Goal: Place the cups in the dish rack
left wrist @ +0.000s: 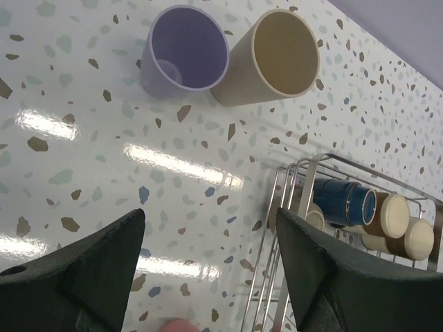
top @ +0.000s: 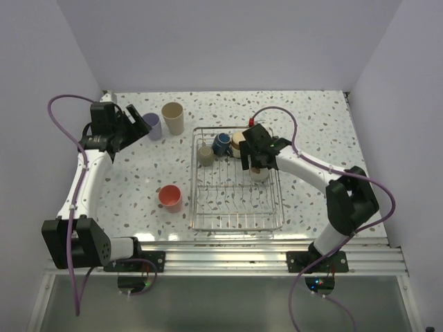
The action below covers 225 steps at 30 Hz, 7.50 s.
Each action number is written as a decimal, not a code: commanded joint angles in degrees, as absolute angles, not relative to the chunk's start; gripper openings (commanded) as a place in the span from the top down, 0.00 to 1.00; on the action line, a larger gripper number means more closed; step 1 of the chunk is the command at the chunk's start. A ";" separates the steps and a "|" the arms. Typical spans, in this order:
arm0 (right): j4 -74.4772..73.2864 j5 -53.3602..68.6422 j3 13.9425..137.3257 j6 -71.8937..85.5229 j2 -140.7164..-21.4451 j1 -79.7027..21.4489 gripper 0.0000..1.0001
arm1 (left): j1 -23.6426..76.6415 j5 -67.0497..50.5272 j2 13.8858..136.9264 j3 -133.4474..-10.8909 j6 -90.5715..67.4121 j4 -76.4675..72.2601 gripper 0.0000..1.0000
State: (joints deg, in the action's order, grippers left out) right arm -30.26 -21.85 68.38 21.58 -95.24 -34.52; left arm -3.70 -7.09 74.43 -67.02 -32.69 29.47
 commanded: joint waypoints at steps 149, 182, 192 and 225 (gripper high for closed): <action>-40.61 -9.13 90.19 27.33 -88.86 -42.54 1.00 | -3.60 -24.52 62.23 -58.62 -47.02 21.36 0.34; -37.71 -16.26 80.42 23.47 -99.49 -42.63 1.00 | -3.52 -24.87 65.21 -58.45 -45.79 19.86 0.35; -39.81 -20.74 82.00 23.73 -101.42 -42.63 1.00 | -3.51 -25.05 65.65 -58.71 -45.18 19.95 0.35; -43.33 -22.41 87.01 23.99 -100.99 -45.97 0.01 | -3.25 -24.52 64.60 -58.80 -44.30 21.62 0.35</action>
State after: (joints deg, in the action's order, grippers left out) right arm -42.39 -21.54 83.55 23.92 -101.93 -45.84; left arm -3.33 -25.04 65.67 -56.88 -45.80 21.28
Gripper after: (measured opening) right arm 0.986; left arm 0.648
